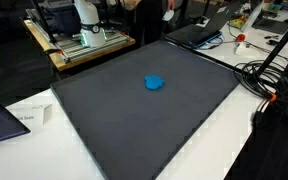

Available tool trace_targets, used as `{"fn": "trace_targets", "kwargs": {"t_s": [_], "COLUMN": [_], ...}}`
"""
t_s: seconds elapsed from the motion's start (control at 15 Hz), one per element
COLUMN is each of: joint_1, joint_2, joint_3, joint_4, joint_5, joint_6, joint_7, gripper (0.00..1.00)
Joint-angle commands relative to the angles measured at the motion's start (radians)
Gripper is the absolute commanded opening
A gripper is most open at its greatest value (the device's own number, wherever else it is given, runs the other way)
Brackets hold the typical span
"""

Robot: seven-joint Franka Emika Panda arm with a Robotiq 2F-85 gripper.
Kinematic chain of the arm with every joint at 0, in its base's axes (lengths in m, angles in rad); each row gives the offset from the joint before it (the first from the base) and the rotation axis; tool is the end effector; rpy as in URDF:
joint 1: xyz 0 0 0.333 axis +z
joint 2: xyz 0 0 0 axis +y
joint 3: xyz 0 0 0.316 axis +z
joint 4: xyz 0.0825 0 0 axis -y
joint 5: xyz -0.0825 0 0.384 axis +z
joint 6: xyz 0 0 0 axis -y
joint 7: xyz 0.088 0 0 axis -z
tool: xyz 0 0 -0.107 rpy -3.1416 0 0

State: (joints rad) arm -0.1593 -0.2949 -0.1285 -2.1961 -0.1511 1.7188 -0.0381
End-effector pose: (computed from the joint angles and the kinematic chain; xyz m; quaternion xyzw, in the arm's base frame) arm 0.4218 -0.1430 0.4910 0.9891 -0.1016 -0.0992 0.0395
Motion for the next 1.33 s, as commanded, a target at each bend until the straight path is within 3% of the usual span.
{"fn": "trace_targets", "kwargs": {"t_s": [0.0,0.53,1.07,1.27], "joint_1": [0.006,0.006,0.15,0.184], "joint_2": [0.0,0.0,-0.142,-0.209], "joint_3": [-0.006,-0.006,0.024,0.002], "joint_4": [0.002,0.002,-0.103,-0.148], "joint_5": [-0.001,-0.001,0.127,0.139], "joint_6": [-0.002,-0.002,-0.015,-0.037], "joint_7": [0.001,0.001,-0.31,-0.453], "gripper": [1.0,1.0,1.0,1.0]}}
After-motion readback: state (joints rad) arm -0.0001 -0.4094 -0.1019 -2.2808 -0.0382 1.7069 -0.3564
